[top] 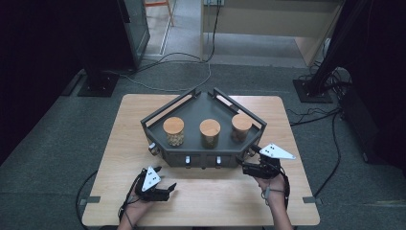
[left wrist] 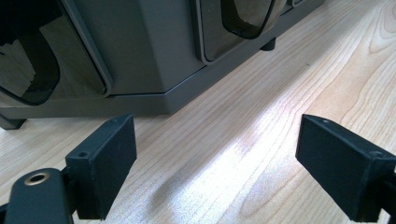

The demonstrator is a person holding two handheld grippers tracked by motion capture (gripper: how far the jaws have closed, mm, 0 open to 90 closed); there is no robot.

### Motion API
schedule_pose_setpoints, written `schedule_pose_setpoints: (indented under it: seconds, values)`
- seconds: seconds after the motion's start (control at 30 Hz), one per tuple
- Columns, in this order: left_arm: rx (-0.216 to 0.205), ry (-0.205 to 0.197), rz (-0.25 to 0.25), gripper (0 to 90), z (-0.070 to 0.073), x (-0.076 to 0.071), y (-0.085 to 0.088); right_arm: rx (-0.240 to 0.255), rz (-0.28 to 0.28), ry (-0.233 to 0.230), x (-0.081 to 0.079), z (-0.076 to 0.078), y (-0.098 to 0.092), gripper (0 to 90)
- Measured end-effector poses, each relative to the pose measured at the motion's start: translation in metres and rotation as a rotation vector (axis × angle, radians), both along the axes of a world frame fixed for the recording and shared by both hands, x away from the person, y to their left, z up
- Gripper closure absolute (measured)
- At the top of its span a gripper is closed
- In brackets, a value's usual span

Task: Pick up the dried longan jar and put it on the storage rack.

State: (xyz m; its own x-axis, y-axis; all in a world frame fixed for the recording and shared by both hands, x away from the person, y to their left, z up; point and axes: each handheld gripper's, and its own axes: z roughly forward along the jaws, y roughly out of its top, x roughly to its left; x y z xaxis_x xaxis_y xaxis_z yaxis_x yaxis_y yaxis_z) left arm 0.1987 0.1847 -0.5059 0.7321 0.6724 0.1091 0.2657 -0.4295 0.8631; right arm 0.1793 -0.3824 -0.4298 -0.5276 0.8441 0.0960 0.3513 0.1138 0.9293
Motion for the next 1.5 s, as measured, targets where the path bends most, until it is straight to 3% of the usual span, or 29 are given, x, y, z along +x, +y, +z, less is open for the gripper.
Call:
schedule_pose_setpoints:
  seconds: [0.43,1.0,1.5]
  values:
    - [0.002,-0.003,-0.003,12.3,0.0,0.0,0.0,0.001,0.014,-0.004,-0.005,-0.02,0.001,19.6]
    - [0.003,-0.006,-0.007,12.3,0.0,-0.001,0.0,-0.066,0.035,-0.05,-0.011,-0.033,0.004,19.6]
    - [0.002,-0.007,-0.009,12.3,0.0,-0.001,0.0,-0.079,0.066,-0.034,-0.011,-0.055,0.009,19.6]
